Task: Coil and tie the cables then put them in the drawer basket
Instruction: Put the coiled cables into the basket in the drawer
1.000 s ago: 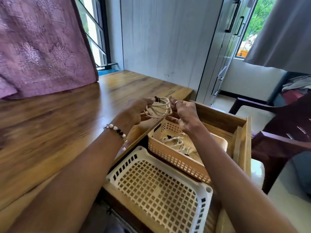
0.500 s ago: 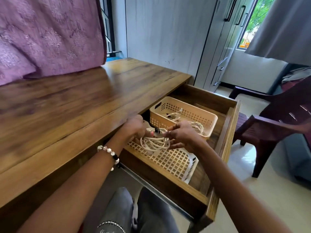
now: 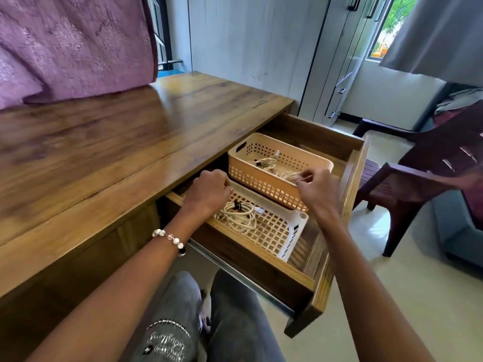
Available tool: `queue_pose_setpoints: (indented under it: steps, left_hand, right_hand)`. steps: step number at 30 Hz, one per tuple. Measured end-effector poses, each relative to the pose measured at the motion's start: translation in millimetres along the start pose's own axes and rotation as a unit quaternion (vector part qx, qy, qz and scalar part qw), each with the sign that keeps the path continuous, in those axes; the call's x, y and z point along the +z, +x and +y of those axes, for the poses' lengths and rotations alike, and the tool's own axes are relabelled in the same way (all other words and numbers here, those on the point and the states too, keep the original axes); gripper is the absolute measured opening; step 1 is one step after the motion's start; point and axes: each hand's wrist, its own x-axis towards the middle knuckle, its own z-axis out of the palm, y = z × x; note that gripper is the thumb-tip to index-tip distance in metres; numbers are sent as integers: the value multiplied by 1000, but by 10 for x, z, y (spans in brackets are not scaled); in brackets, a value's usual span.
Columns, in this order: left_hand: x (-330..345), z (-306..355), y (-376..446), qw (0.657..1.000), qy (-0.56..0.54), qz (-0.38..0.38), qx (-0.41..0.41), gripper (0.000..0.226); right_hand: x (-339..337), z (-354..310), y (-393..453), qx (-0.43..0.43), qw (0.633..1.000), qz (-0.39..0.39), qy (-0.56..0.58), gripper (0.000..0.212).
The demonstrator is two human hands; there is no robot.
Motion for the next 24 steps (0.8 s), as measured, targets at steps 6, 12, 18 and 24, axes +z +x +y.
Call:
queue_pose_setpoints:
  steps: [6,12,18,24]
  left_hand:
    - [23,-23,-31,990,-8,86,116,20]
    - [63,84,8,984,-10,36,174,17]
    - [12,206,144,980,-8,18,199,15]
    - [-204,-52,267,984,91,106,107,24]
  right_hand:
    - [-222,394,-103,166,979,107,-49,49]
    - [-245,468,-40,233,957,108,134,48]
    - [-55,307,30,250,939,115,205,45]
    - [370,-70,166,262,922,106,265,42]
